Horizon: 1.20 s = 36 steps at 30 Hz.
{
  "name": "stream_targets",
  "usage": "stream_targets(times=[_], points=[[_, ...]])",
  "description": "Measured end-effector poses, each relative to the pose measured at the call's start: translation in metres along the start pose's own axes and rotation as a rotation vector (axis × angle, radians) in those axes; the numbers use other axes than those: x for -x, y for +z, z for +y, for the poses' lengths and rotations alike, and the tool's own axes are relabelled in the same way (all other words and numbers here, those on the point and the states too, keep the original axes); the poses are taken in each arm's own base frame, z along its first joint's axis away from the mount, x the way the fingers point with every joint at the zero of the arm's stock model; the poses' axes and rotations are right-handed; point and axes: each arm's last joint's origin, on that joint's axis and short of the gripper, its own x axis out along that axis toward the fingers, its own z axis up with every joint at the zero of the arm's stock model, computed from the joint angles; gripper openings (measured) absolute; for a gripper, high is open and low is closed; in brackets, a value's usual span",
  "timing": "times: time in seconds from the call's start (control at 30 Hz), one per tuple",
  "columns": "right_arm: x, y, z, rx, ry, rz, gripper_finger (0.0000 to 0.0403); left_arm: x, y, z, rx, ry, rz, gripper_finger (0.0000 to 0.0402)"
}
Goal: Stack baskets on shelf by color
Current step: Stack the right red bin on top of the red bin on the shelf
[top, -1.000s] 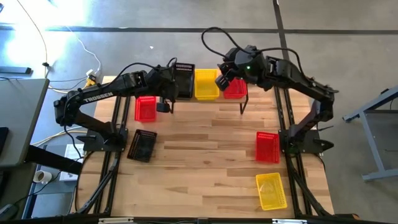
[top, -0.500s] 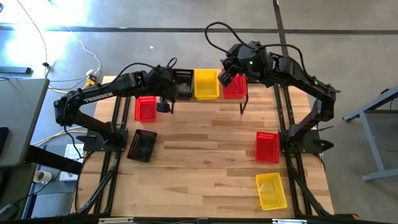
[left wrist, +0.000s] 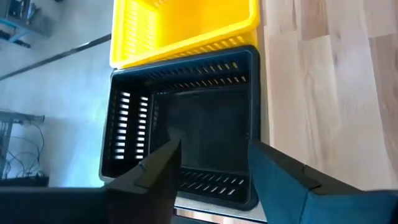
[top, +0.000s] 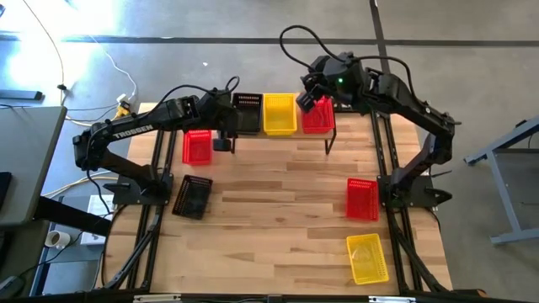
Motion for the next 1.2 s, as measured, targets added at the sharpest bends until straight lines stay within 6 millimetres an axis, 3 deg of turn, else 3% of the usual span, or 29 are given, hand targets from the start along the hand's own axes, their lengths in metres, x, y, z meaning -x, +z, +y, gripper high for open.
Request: stream_targets(times=[0.33, 0.67, 0.93, 1.2], points=[[-0.004, -0.004, -0.004, -0.064, 0.141, 0.058, 0.0119, 0.002, -0.001, 0.002, 0.041, 0.063, 0.036, 0.0198], [0.002, -0.037, 0.002, -0.202, 0.183, 0.419, 0.0119, 0.033, -0.007, 0.005, 0.141, 0.137, -0.025, 0.0185], [0.024, -0.059, 0.029, -0.135, 0.233, 0.666, 0.0119, 0.064, -0.013, 0.004, 0.188, 0.157, -0.117, 0.0183], [0.041, -0.083, 0.066, -0.113, 0.312, 0.770, 0.0119, 0.085, -0.016, -0.001, 0.199, 0.158, -0.192, 0.0182]])
